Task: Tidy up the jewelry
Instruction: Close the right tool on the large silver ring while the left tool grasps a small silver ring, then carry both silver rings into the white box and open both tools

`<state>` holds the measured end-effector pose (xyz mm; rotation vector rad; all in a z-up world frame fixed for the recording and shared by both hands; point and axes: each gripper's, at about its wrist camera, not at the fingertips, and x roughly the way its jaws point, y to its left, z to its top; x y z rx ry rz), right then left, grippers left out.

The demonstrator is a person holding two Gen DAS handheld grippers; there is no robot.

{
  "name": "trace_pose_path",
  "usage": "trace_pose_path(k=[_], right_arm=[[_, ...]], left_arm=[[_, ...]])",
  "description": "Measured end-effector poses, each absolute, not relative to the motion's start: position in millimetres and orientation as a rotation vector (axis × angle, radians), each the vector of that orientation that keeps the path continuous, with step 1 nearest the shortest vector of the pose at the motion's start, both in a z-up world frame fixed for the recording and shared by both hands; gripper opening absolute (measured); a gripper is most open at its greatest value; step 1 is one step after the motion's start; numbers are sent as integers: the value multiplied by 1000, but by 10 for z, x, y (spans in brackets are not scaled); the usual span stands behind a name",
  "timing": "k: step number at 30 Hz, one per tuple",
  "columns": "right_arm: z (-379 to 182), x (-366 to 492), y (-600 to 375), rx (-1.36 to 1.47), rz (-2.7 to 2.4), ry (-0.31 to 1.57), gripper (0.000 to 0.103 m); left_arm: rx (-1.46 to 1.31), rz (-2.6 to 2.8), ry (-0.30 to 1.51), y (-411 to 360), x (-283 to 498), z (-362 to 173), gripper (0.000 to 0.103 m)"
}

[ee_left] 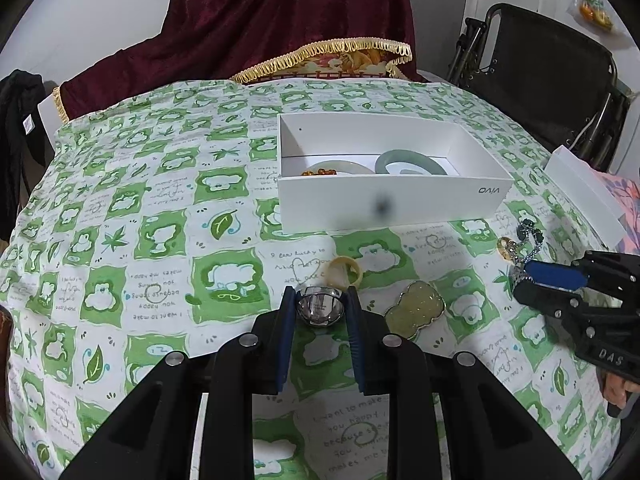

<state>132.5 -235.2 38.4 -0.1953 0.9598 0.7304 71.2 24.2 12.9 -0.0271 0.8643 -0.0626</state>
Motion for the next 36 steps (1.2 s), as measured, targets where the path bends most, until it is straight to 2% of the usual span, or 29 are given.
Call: trace_pose_path(k=[13,23,30,36], right_arm=[[631,1147,-2399,-202,728,806,24],[859,1432,-2470,-79,725,788,24],[1079,1889,-2235,-11,744,812,24],[876,2233,-1838,-72,725,917,24]], left_arm=[[-44,-96,766,174,590,403,25],[-44,-113,747,150,959,720,25],[-83,-129,811,147,1462,766,25],[-46,-99,928,56,1782,472,25]])
